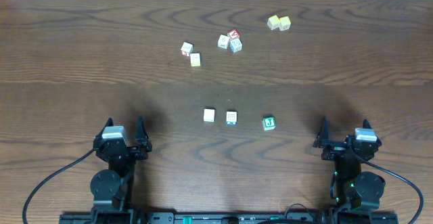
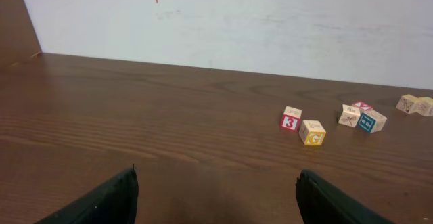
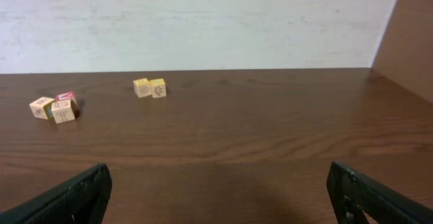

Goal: Lift 3 blocks

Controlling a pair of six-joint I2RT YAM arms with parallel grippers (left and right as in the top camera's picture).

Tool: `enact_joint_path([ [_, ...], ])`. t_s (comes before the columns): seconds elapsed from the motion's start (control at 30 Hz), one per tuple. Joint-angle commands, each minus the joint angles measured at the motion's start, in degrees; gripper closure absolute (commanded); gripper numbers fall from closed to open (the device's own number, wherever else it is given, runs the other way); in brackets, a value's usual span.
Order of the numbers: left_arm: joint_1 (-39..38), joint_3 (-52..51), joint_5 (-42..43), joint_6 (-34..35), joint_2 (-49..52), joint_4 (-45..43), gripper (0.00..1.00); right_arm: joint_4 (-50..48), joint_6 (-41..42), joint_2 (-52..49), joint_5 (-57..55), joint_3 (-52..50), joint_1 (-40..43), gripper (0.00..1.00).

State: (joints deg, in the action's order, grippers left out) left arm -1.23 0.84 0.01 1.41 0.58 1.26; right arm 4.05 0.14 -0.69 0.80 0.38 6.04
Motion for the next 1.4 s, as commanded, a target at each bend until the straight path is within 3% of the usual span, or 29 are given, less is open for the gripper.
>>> enact_joint_path([
  [0.0, 0.31, -0.61, -2.60, -0.74, -0.35, 2.78, 0.25, 0.26, -0.46, 0.37, -0.35, -0.07, 0.35, 0.01],
  [1.03, 0.31, -0.61, -1.75, -0.48, -0.35, 2.78, 0.25, 0.26, -0.46, 0.35, -0.35, -0.07, 0.35, 0.01],
  [1.13, 0.28, -0.59, 5.29, 5.33, -0.35, 2.38, 0.25, 0.26, -0.44, 0.37, -0.35, -0.07, 0.35, 0.01],
  [1.27, 0.28, -0.57, 23.43, 25.29, -0.35, 1.05, 0.25, 0.26, -0.46, 0.37, -0.35, -0.07, 0.35, 0.01],
  [1.37, 0.31, -0.57, 26.80, 38.53, -0.35, -1.64, 0.25, 0.26, -0.46, 0.35, -0.35, -0.07, 0.35, 0.01],
])
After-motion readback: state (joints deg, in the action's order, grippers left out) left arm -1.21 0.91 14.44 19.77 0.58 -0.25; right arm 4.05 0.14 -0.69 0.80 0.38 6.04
